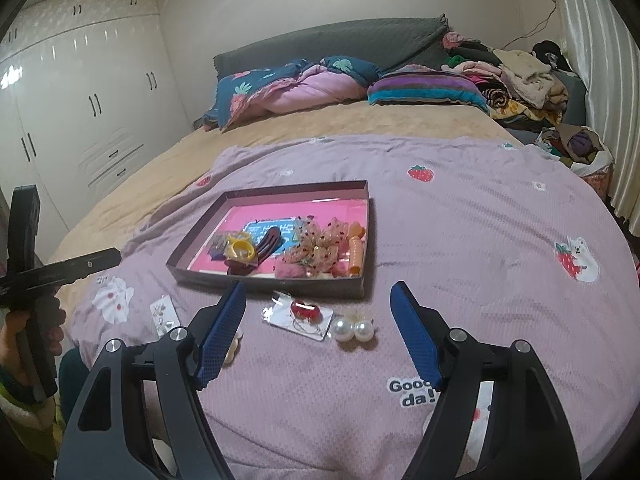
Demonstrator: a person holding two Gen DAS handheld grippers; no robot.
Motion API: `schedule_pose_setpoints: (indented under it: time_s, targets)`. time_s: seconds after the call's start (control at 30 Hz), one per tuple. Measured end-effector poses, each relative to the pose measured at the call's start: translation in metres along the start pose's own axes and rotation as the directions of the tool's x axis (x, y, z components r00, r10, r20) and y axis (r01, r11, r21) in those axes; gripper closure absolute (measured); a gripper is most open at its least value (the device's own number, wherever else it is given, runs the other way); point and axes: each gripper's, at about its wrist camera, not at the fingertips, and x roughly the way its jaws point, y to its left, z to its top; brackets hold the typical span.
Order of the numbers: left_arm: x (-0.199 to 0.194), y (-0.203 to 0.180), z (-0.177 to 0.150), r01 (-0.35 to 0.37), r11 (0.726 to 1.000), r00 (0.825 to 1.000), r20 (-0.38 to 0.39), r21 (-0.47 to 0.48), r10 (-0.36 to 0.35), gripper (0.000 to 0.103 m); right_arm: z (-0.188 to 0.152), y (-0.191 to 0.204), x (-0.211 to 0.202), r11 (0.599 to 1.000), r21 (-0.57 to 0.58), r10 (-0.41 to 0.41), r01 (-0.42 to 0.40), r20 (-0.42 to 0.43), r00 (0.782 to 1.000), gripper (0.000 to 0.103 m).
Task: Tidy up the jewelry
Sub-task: 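Withdraw both tools from the tray toward the remaining jewelry, then grasp the white claw clip with the left tool while the right tool grasps the pearl earrings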
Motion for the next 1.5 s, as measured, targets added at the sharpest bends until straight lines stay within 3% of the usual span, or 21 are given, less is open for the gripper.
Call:
schedule_pose_setpoints:
  time_s: [0.83,1.5]
  targets:
    - [0.011,-0.014,-0.055,-0.001,0.997,0.992,-0.123,0.074,0.01,0.011,-0.045,0.007,0.014,0.999,-0.04,0.005,-0.009,-0.112,0.994,0.029]
    - [0.069,-0.06,-0.079,0.08,0.988,0.966,-0.253,0.129,-0.045,0.011,-0.057,-0.027,0.046,0.999,0.034,-0.032,0.038,-0.16,0.987,0.029]
